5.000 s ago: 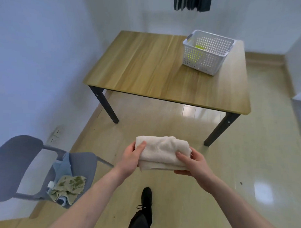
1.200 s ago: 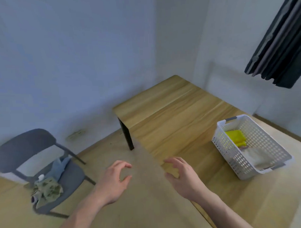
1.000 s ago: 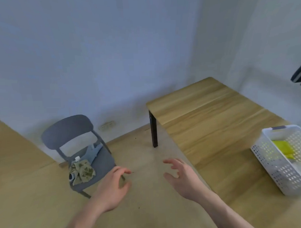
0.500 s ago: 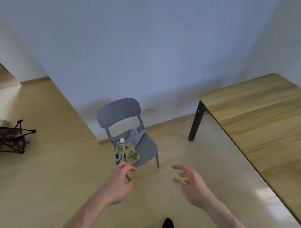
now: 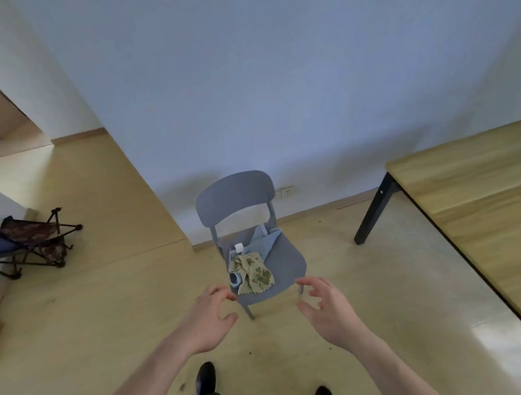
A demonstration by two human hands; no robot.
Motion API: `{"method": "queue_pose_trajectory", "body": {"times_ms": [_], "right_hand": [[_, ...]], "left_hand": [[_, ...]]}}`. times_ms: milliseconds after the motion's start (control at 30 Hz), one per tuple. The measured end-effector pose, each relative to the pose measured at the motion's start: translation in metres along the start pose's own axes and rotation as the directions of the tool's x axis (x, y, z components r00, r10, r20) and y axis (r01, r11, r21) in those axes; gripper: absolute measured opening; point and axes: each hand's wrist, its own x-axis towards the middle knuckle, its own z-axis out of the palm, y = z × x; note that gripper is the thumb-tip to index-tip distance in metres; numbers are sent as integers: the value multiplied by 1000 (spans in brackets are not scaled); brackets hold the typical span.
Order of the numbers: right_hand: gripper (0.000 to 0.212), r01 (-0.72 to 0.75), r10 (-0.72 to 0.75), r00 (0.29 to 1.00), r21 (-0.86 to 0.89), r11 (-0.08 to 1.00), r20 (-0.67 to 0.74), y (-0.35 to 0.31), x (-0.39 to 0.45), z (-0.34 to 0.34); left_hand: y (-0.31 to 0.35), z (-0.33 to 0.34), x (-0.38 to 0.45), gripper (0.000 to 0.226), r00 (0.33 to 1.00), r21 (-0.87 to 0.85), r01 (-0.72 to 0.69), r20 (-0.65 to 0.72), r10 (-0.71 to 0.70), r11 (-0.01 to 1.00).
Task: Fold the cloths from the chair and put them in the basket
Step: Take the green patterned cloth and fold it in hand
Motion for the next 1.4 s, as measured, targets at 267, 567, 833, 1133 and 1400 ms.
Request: {"method": "queue_pose_trajectory", "body": {"times_ms": [267, 567, 833, 1133, 1400], "right_hand": [[40, -209, 254, 931, 188, 960, -262, -11, 33, 94], [41, -304, 379, 876, 266, 915, -299, 7, 95, 199], [51, -288, 323, 875, 149, 946, -361, 121, 186, 251], [52, -110, 116, 878, 40, 993, -464, 232, 303, 318], [61, -39, -78, 815, -189, 981, -574, 289, 345, 354]], "left_hand": [[-71, -45, 108, 34, 962, 92, -230, 172, 212, 969], [-166, -28, 203, 34, 928, 179, -319, 257, 268, 931], [-185, 59, 319, 36, 909, 164, -406, 176, 378, 899], [-225, 171, 434, 48, 870, 250, -482, 24, 492, 840], [-261, 237, 458, 53, 747, 176, -574, -288, 600, 799]]}}
